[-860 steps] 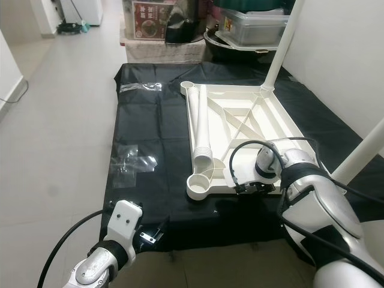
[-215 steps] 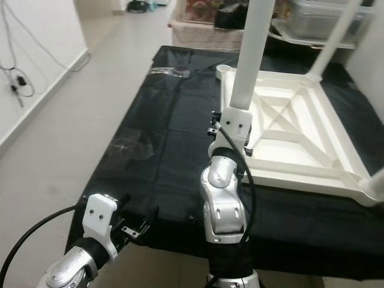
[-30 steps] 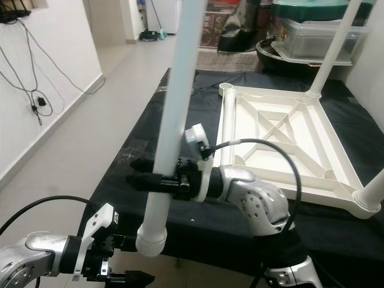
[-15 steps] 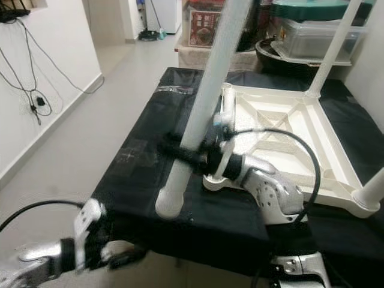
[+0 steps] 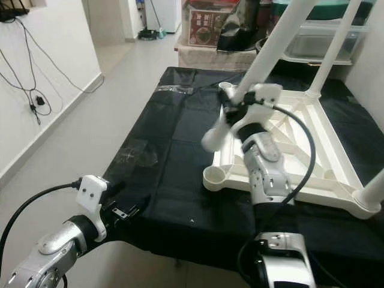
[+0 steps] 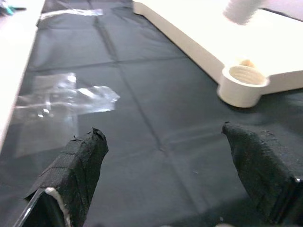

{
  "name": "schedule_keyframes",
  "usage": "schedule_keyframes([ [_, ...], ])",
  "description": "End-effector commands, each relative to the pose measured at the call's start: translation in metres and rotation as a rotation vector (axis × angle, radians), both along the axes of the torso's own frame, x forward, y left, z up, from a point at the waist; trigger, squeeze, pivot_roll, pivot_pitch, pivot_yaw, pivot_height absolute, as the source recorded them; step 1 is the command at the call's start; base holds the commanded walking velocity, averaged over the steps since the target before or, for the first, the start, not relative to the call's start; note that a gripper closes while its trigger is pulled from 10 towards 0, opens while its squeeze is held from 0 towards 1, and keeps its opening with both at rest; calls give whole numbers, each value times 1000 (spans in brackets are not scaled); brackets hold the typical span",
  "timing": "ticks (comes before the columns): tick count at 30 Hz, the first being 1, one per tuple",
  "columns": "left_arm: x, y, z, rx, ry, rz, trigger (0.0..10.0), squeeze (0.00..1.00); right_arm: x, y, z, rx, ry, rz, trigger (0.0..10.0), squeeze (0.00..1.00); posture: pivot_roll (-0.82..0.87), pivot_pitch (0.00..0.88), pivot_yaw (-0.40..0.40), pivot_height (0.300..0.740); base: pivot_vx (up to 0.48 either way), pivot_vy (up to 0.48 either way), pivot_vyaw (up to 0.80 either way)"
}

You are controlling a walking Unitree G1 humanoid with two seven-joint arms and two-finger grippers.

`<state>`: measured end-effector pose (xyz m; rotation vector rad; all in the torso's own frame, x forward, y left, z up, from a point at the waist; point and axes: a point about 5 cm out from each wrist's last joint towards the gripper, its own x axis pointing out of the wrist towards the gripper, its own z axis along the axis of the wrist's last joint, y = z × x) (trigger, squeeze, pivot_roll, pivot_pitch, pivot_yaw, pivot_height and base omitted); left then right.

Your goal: Building children table

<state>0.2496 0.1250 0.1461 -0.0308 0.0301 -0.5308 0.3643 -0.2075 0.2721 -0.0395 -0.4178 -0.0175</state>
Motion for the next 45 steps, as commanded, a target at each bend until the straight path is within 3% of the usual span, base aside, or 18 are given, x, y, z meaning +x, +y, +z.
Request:
schedule_keyframes([
  [1,-2,-2,-3,29,-10,30,10000,0,3,-5,1,-89,-33,-130,0,0,103,86,-10,740,0,0,0],
  [2,-4,-6,-2,49,-24,30,10000,0,6,-9,-1,-138,-33,-201,0,0,109,104,-10,740,0,0,0],
  [6,-9,-12,0,62,-42,31,10000,0,11,-11,-7,-206,-30,-279,235,0,114,127,-11,740,0,0,0],
  [8,-12,-15,3,59,-47,32,10000,0,15,-7,-12,-293,-40,-316,8824,0,122,160,-8,740,0,0,0],
  [9,-15,-16,5,60,-51,31,10000,0,17,-4,-15,-334,-45,-332,10000,0,131,183,-8,740,0,0,0],
  [12,-19,-17,10,54,-58,31,10000,0,20,4,-20,-403,-63,-326,10000,0,139,209,-8,740,0,0,0],
  [24,-24,-17,20,57,-75,44,10000,0,24,29,-58,-438,31,-204,10000,0,148,271,-11,740,0,0,0],
  [28,-24,-17,18,64,-69,47,10000,0,21,39,-65,-386,42,-126,10000,0,136,270,-13,740,0,0,0],
  [30,-23,-17,15,66,-58,50,10000,0,21,49,-68,-231,92,-28,10000,0,133,266,-13,740,0,0,0],
  [31,-23,-17,15,66,-58,50,10000,0,21,49,-68,-231,92,-28,10000,0,133,266,-13,740,0,0,0],
  [32,-23,-17,13,66,-56,51,10000,0,18,61,-68,-154,116,63,10000,0,122,258,-15,740,0,0,0],
  [33,-23,-17,13,66,-56,51,10000,0,18,61,-68,-154,116,63,10000,0,122,258,-15,740,0,0,0],
  [36,-17,-14,13,74,-58,63,10000,0,1,99,-71,-44,159,308,10000,0,109,246,-17,740,0,0,0],
  [38,-17,-14,13,74,-58,63,10000,0,1,99,-71,-44,159,308,10000,0,109,246,-17,740,0,0,0],
  [41,-9,-11,16,82,-72,78,10000,0,-17,123,-65,27,168,402,10000,0,102,229,-18,740,0,0,0],
  [45,-6,-9,16,89,-78,85,10000,0,-24,132,-60,60,161,430,10000,0,100,223,-21,740,0,0,0],
])
